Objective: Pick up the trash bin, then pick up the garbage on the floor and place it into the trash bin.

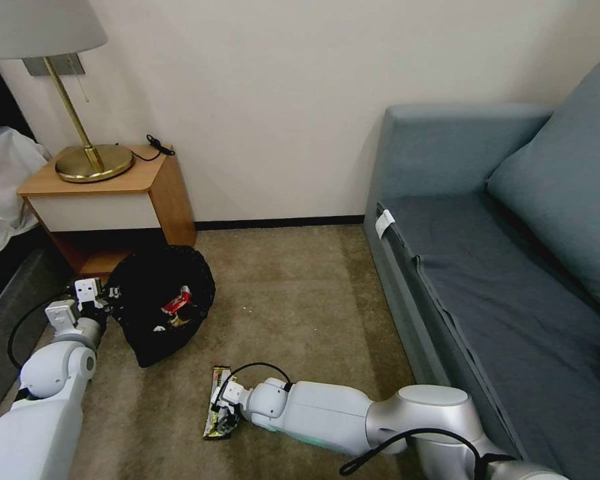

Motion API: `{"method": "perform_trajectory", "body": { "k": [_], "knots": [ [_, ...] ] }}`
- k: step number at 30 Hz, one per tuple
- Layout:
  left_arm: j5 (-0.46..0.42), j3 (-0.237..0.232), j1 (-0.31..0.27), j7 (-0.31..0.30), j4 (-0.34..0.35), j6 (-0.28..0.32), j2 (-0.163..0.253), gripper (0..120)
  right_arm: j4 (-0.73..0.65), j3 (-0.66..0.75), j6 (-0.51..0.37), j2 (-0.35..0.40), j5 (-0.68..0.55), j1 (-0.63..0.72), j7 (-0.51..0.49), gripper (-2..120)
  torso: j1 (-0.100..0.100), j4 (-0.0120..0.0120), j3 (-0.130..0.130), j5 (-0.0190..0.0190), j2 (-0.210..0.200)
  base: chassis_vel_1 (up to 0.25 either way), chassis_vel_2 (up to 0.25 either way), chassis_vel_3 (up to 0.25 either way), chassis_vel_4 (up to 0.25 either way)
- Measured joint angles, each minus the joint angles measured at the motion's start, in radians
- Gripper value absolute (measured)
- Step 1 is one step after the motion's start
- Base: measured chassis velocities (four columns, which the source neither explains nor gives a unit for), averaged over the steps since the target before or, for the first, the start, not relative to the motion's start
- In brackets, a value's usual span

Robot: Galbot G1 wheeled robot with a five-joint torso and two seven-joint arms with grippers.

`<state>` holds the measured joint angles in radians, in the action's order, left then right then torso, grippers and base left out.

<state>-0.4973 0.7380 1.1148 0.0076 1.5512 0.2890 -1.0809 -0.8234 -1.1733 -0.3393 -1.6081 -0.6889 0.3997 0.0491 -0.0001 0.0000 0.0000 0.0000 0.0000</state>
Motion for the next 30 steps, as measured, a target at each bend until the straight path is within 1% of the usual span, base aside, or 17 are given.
{"method": "perform_trajectory", "body": {
  "k": [2,3,4,5,6,8,15,16,17,19,20,22,25,27,28,29,30],
  "knots": [
    [0.0,0.0,-0.001,0.001,-0.002,-0.001,-0.001,4,0.002,0.0,-0.001,0.0,0.0,0.0,0.002,71,0.0,0.0,0.0,0.0001,0.0,0.0,0.0,0.0,0.0],
    [0.0,0.0,-0.001,0.001,-0.002,-0.001,-0.001,4,0.002,0.0,-0.001,0.0,0.0,0.0,0.002,71,0.0,0.0,0.0,0.0001,0.0,0.0,0.0,0.0,0.0],
    [0.0,-0.001,-0.003,0.001,-0.004,-0.002,-0.002,4,0.003,0.0,-0.002,0.0,0.0,0.0,0.003,67,0.0,0.0,0.0,0.0,0.0,0.0,0.0,0.0,0.0],
    [0.0,-0.001,-0.003,0.001,-0.004,-0.002,-0.002,4,0.003,0.0,-0.002,0.0,0.0,0.0,0.003,67,0.0,0.0,0.0,0.0,0.0,0.0,0.0,0.0,0.0],
    [0.0,-0.002,-0.004,0.002,-0.006,-0.003,-0.004,4,0.004,0.0,-0.002,0.0,0.0,0.0,0.004,64,0.0,0.0,0.0,0.0001,0.0,0.0,0.0,0.0,0.0],
    [0.0,-0.003,-0.005,0.005,-0.01,-0.005,-0.006,4,0.006,0.001,-0.003,0.0,0.001,0.002,0.005,60,0.0,0.0,0.0,0.0001,0.0,0.0,0.0,0.0,0.0],
    [-0.001,-0.004,-0.006,0.008,-0.014,-0.011,-0.006,4,0.007,0.003,-0.004,0.0,0.007,0.011,0.01,52,0.0,-0.0002,0.0,0.0001,0.0,0.0,0.0,0.0,0.0],
    [-0.002,-0.004,-0.006,0.008,-0.014,-0.011,-0.005,4,0.007,0.003,-0.006,0.0,0.008,0.011,0.012,48,0.0,-0.0001,0.0,0.0002,0.0,0.0,0.0,0.0,0.0],
    [-0.002,-0.004,-0.006,0.008,-0.014,-0.011,-0.005,4,0.007,0.003,-0.006,0.0,0.008,0.011,0.012,48,0.0,-0.0001,0.0,0.0002,0.0,0.0,0.0,0.0,0.0],
    [-0.004,-0.002,-0.005,0.009,-0.014,-0.013,-0.005,4,0.006,0.003,-0.009,-0.001,0.008,0.012,0.015,39,0.0,0.0001,0.0,0.0003,0.0,0.0,0.0,0.0,0.0],
    [-0.004,-0.002,-0.005,0.009,-0.014,-0.013,-0.005,4,0.006,0.003,-0.009,-0.001,0.008,0.012,0.015,39,0.0,0.0001,0.0,0.0003,0.0,0.0,0.0,0.0,0.0],
    [-0.005,-0.001,-0.004,0.01,-0.015,-0.015,-0.005,4,0.007,0.003,-0.011,-0.001,0.007,0.012,0.018,33,0.0,0.0002,0.0,0.0001,0.0,0.0,0.0,0.0,0.0],
    [-0.005,-0.001,-0.004,0.01,-0.017,-0.017,-0.005,4,0.008,0.002,-0.012,-0.001,0.007,0.012,0.019,28,0.0,0.0002,0.0,0.0001,0.0,0.0,0.0,0.0,0.0],
    [-0.004,-0.001,-0.006,0.011,-0.022,-0.018,-0.008,4,0.013,0.002,-0.012,-0.001,0.008,0.013,0.021,14,0.0,0.0002,0.0,0.0001,0.0,0.0,0.0,0.0,0.0],
    [-0.004,-0.001,-0.006,0.011,-0.022,-0.018,-0.008,4,0.013,0.002,-0.012,-0.001,0.008,0.013,0.021,14,0.0,0.0002,0.0,0.0001,0.0,0.0,0.0,0.0,0.0],
    [-0.004,-0.001,-0.008,0.011,-0.024,-0.018,-0.009,4,0.014,0.003,-0.012,-0.001,0.008,0.013,0.021,11,0.0,0.0002,0.0,0.0001,0.0,0.0,0.0,0.0,0.0],
    [-0.004,-0.002,-0.01,0.011,-0.026,-0.019,-0.01,4,0.016,0.003,-0.012,-0.001,0.009,0.014,0.021,4,0.0,0.0,0.0,0.0,0.0,0.0,0.0,0.0,0.0]
  ]
}}
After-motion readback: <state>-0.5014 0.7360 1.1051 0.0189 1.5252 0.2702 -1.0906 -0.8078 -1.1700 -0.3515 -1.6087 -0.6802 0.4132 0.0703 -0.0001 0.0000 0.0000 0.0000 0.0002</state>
